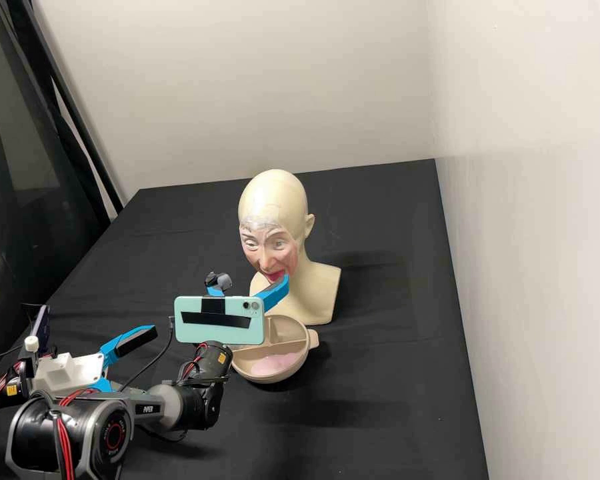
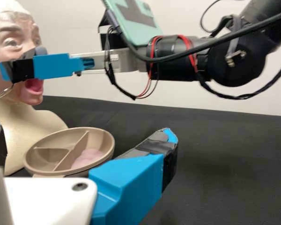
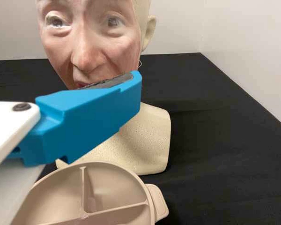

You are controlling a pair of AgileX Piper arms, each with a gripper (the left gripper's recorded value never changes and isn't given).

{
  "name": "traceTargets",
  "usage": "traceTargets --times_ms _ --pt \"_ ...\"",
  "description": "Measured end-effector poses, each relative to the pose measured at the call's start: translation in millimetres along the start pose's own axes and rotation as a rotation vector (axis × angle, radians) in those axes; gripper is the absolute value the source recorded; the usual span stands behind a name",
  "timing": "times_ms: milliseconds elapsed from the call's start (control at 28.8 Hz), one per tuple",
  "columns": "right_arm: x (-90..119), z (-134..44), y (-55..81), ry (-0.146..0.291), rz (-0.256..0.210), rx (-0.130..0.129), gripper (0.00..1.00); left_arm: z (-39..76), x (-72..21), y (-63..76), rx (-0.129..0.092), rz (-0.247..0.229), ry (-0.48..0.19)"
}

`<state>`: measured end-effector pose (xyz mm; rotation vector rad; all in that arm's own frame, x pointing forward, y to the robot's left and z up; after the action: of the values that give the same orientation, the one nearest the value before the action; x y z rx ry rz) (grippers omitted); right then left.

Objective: Feed the grandma with a spoon

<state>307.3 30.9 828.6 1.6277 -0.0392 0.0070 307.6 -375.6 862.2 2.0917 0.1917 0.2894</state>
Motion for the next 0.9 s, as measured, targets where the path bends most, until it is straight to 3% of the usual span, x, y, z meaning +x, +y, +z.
traceTargets --times_ms 451,729,903 --pt "0 0.0 0.0 0.0 0.0 0.0 1.0 -13.5 3.6 -1.1 -0.006 -0.005 0.045" --pt "-1 0.9 -0.8 -0.003 -0.003 0.002 1.0 -14.8 3.9 -2.2 -0.006 -0.009 0.049" --pt "-6 9.4 -0.7 -0.031 -0.01 0.002 1.0 -14.8 3.9 -2.2 -0.006 -0.009 0.049"
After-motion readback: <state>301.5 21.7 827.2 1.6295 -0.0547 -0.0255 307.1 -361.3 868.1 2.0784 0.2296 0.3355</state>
